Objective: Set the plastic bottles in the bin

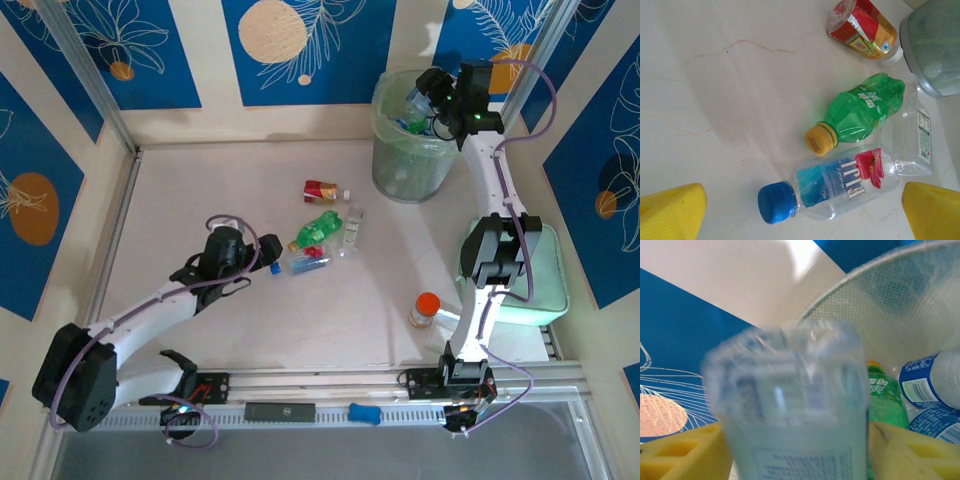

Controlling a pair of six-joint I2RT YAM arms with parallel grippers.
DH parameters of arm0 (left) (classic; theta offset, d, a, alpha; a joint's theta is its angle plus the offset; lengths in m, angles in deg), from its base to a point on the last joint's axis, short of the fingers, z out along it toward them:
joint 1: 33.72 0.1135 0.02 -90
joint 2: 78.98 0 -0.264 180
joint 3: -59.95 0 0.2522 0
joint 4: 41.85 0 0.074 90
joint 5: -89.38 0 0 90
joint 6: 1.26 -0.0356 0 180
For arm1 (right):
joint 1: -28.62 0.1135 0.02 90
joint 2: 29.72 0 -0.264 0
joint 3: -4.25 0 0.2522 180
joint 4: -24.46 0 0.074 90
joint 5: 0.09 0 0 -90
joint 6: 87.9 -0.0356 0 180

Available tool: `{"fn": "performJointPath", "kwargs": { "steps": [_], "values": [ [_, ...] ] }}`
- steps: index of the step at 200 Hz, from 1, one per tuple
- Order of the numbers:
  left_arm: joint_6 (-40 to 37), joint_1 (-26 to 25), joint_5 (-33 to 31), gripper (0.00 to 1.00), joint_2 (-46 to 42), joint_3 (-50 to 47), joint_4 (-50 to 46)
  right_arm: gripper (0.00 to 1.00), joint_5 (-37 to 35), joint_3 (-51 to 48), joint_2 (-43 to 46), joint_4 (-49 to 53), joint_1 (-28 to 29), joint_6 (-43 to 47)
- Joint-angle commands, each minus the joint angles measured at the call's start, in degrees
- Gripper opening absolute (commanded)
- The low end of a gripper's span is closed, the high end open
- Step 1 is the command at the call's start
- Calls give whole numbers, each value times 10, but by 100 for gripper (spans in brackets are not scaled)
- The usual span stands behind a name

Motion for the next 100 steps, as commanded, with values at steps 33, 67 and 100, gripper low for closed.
{"fn": "performJointPath", "kwargs": {
  "steps": [33,67,100],
  "values": [
    [-5,8,16,100,7,25,1,77,-5,0,59,14,1,37],
    [-14,8,24,100,3,35,-13,81,-2,-86,137,-32,9,67],
    [-43,8,29,100,1,47,-26,82,-1,-200,238,-66,35,105]
  ]
}}
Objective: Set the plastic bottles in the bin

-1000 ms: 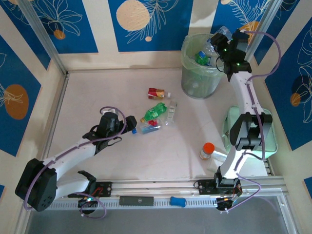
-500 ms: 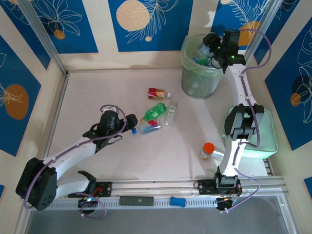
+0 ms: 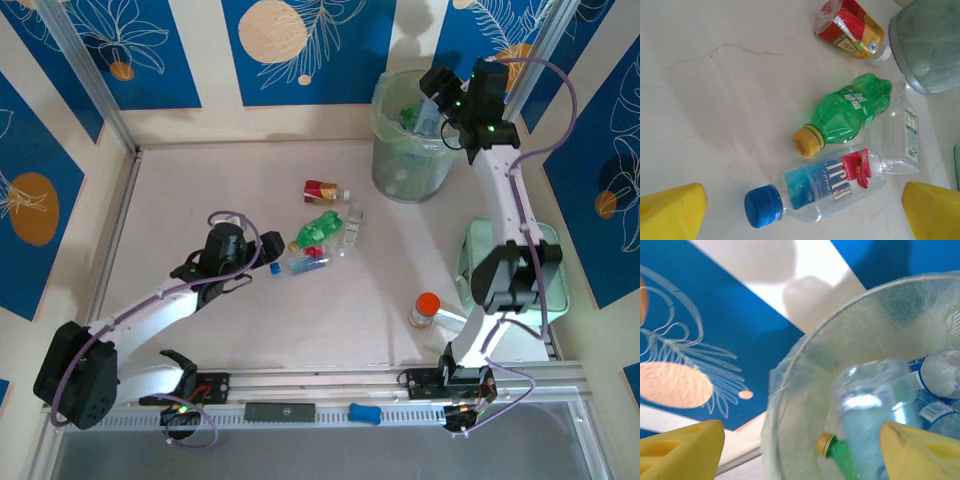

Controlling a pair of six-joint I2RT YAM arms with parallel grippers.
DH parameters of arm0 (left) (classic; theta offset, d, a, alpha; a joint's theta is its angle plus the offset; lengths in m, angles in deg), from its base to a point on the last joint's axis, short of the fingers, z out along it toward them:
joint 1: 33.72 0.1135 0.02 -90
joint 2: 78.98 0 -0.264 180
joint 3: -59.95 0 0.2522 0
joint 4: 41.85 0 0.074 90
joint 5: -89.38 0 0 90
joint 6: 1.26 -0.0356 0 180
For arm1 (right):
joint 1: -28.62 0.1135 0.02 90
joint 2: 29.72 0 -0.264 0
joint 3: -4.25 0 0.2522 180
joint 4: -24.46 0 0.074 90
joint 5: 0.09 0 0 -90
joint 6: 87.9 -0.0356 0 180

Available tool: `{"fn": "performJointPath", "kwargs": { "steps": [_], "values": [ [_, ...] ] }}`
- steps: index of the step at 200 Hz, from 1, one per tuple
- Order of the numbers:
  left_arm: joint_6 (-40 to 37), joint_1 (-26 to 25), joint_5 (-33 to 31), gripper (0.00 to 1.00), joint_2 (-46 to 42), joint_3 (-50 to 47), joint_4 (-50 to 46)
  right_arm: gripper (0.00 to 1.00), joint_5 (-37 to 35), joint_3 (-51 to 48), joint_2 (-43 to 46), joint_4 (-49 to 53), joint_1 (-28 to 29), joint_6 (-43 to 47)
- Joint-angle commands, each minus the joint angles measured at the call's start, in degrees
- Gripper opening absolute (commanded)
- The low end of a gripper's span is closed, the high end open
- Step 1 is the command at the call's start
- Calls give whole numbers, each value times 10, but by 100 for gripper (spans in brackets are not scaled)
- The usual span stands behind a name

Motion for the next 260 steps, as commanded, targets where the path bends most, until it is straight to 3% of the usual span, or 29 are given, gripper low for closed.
{"fn": "performJointPath", "kwargs": {
  "steps": [1,74,121,167,196,260],
  "values": [
    [-32,7,14,100,-5,28,-21,82,1,-62,74,-42,24,45],
    [-53,8,32,100,-13,47,-44,82,-59,-345,304,-42,154,64],
    [-84,16,12,100,-28,49,-70,82,-102,-476,359,22,226,-8],
    [-102,50,20,100,3,49,-51,85,-82,-480,281,64,253,-4],
    [-88,72,52,100,42,54,-17,89,-48,-423,182,104,263,27],
    [-98,95,78,100,82,75,-15,92,-86,-298,-14,193,283,40]
  ]
}}
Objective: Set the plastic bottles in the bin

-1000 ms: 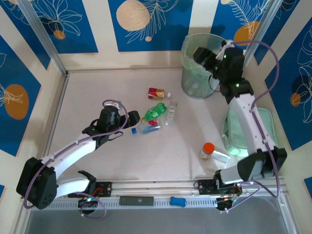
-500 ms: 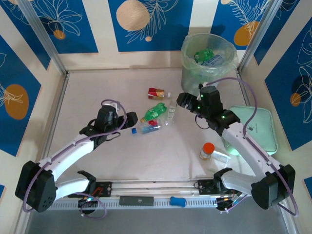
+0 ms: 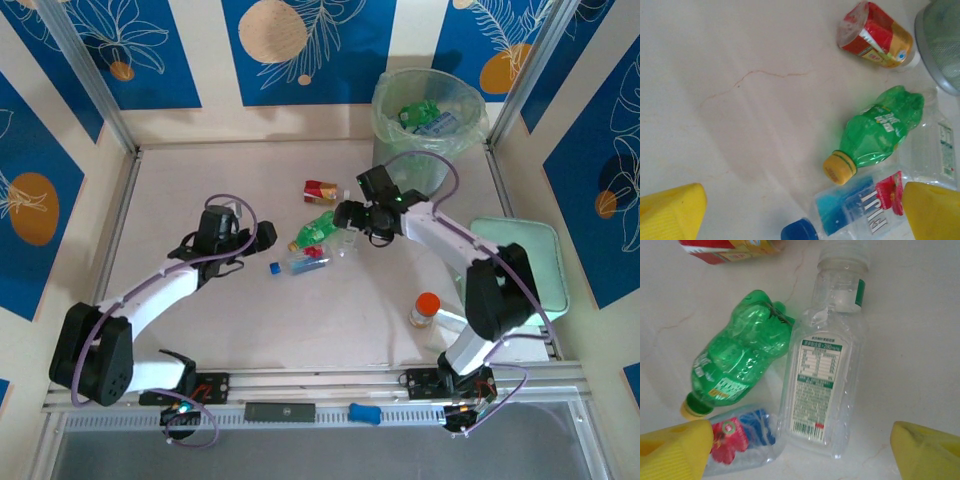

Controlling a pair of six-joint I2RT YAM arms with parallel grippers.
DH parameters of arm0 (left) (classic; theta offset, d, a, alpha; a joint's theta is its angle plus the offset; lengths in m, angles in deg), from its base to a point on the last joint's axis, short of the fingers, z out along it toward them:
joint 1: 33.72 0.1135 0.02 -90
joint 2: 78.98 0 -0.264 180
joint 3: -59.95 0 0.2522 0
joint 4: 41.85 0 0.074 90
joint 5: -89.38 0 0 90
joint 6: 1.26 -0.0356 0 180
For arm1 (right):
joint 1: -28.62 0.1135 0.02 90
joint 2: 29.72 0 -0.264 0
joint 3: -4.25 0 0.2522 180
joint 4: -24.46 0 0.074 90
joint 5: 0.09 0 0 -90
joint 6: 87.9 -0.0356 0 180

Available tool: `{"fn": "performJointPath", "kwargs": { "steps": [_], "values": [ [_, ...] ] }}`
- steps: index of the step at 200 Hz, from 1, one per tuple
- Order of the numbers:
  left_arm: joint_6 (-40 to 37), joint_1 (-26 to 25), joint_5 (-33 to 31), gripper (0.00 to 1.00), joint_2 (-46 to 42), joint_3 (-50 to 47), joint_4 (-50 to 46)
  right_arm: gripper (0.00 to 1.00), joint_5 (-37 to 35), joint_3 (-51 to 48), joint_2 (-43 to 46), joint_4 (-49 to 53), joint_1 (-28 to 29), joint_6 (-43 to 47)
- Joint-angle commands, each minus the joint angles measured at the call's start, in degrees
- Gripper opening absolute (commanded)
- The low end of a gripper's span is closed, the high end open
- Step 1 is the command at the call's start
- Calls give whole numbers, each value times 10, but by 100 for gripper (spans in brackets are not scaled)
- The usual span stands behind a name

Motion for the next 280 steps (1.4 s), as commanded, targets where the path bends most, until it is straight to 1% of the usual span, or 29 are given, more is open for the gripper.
{"fn": "performJointPath", "kwargs": {
  "steps": [1,49,77,124,145,156,196,209,254,269,280],
  "values": [
    [-8,12,22,100,8,12,14,93,-18,32,-42,54,9,8],
    [1,14,40,100,26,4,21,92,-35,80,-124,72,22,0],
    [5,15,46,100,30,-1,26,90,-52,103,-157,86,24,-3],
    [1,17,45,100,36,1,22,82,-57,111,-181,85,22,-8],
    [0,18,46,100,41,6,21,76,-55,115,-188,87,21,-9],
    [-1,18,48,100,42,9,21,74,-56,116,-188,87,21,-11],
    [-1,18,47,100,31,5,12,57,-54,115,-182,87,19,-11],
    [-3,19,46,100,28,2,11,54,-53,111,-174,83,19,-10],
    [-5,20,50,100,31,7,10,50,-51,100,-121,66,16,0],
    [-4,20,51,100,31,8,13,49,-26,92,-91,47,11,12],
    [-3,20,51,100,31,8,13,49,11,82,-66,25,5,20]
  ]
}}
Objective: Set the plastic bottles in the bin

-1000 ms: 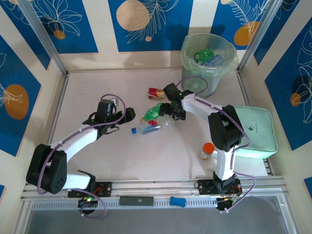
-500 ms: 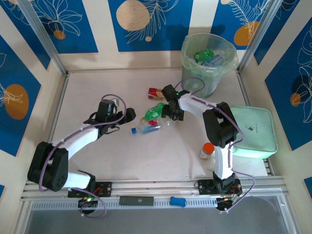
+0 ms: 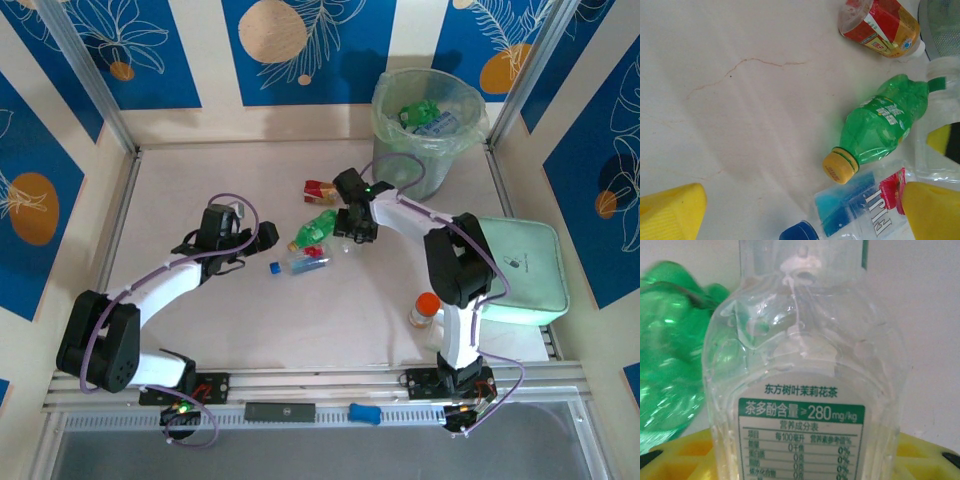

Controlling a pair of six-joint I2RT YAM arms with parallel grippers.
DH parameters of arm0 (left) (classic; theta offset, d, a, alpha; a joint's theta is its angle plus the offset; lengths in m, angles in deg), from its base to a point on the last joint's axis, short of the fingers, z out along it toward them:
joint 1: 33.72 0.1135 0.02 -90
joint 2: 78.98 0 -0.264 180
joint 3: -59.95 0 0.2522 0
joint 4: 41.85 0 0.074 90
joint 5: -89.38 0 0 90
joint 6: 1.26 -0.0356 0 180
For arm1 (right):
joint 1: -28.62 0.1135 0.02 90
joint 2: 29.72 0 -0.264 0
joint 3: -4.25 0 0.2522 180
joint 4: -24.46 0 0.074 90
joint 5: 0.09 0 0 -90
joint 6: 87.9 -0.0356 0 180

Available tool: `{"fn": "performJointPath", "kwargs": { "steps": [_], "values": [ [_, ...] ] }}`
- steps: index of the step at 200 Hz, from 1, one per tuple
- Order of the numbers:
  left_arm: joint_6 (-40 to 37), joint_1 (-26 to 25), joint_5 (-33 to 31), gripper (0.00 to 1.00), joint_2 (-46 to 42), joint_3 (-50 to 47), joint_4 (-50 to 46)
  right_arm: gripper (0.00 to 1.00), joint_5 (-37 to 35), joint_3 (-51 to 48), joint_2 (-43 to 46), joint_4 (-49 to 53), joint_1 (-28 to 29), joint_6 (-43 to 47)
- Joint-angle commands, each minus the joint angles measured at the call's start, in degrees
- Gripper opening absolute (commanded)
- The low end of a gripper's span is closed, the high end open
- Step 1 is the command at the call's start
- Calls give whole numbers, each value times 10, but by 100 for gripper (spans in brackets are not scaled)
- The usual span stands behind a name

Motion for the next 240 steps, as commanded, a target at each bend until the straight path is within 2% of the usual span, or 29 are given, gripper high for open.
{"fn": "performJointPath", "kwargs": {
  "steps": [1,64,122,196,240],
  "values": [
    [-4,8,13,100,-7,7,-1,49,59,-14,71,-41,-11,21],
    [14,8,30,100,6,2,19,46,294,-53,180,-190,-69,13],
    [22,9,26,100,-9,-12,25,45,390,28,193,-216,-169,5],
    [24,8,20,100,-32,-27,28,45,335,229,134,-128,-282,51],
    [24,9,22,100,-44,-34,23,45,269,377,44,-42,-304,89]
  ]
}}
